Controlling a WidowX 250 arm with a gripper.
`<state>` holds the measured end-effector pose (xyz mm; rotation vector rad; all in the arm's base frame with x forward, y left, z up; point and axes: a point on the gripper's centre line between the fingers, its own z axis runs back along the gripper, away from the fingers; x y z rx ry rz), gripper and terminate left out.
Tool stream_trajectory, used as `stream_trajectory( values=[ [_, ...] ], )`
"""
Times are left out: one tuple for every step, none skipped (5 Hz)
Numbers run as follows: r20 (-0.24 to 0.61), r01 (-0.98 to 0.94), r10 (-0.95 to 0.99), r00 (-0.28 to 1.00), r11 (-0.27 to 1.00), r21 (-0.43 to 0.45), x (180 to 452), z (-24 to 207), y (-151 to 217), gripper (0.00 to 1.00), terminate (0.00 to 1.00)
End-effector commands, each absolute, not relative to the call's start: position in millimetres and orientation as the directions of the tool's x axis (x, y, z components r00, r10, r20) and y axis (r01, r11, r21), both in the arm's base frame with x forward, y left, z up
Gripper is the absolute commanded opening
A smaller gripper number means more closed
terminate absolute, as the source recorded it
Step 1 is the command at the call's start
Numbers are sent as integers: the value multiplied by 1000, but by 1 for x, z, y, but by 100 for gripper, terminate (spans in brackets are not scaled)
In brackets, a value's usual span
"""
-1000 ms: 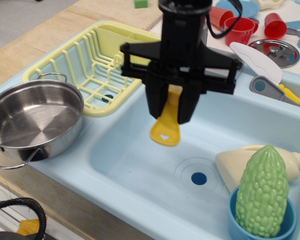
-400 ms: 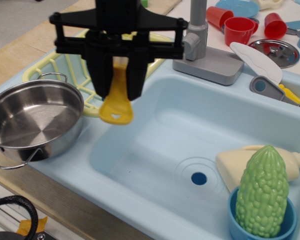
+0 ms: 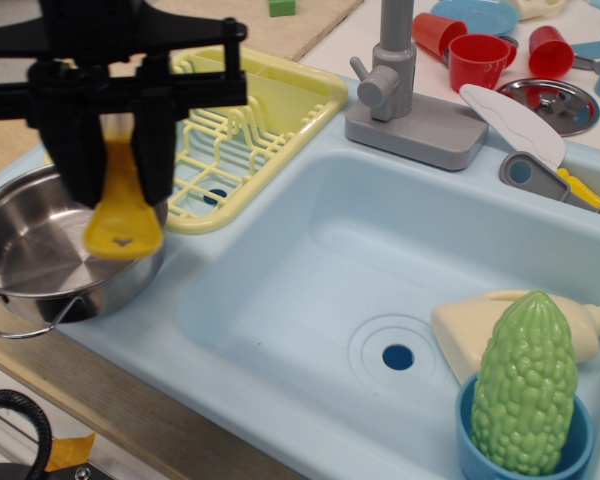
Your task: Put brush into pot or pan
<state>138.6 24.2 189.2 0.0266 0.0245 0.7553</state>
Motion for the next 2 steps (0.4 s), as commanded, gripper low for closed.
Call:
stream_trajectory(
  values=[
    [-38,-735,735,677,678,26,133,184,44,0,0],
    [-56,-738,737,673,675,13,136,176,53,0,100]
  ],
)
